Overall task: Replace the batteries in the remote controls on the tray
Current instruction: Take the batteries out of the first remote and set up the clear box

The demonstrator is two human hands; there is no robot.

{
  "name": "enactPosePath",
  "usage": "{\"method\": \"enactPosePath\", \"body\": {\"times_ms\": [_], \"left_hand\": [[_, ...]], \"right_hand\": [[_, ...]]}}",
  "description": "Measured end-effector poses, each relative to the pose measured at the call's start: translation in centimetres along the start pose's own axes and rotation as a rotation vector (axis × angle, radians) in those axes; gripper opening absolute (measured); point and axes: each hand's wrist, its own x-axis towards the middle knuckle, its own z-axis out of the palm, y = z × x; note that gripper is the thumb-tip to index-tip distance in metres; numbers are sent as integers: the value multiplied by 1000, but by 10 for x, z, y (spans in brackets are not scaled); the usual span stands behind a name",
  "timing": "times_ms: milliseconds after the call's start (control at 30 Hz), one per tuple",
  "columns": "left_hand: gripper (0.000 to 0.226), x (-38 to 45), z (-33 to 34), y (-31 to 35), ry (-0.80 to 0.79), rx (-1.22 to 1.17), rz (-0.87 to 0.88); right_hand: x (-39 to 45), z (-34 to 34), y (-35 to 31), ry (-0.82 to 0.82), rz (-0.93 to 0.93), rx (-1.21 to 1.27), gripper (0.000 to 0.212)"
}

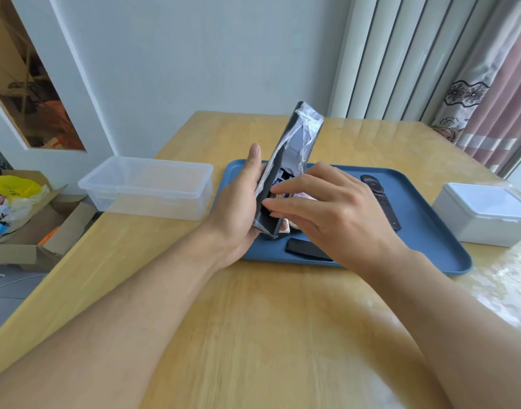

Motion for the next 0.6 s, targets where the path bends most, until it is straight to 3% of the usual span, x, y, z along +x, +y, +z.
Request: {"method": "enactPosePath", "body": {"times_ms": [100,167,300,467,600], "left_hand": [[70,0,0,-2,-32,8,-4],[68,-1,1,-4,29,40,-9],[45,0,4,-5,193,-43,36],[31,6,1,-6,237,-180,138],[30,6,4,-9,161,-150,168]], "right_hand": [[3,-1,-3,23,2,37,11],[6,-4,-11,85,96,130,13],[15,-15,-29,203,599,438,9],[14,-11,-21,62,975,700,28],[14,-6,-24,-6,1094,752,13]]}}
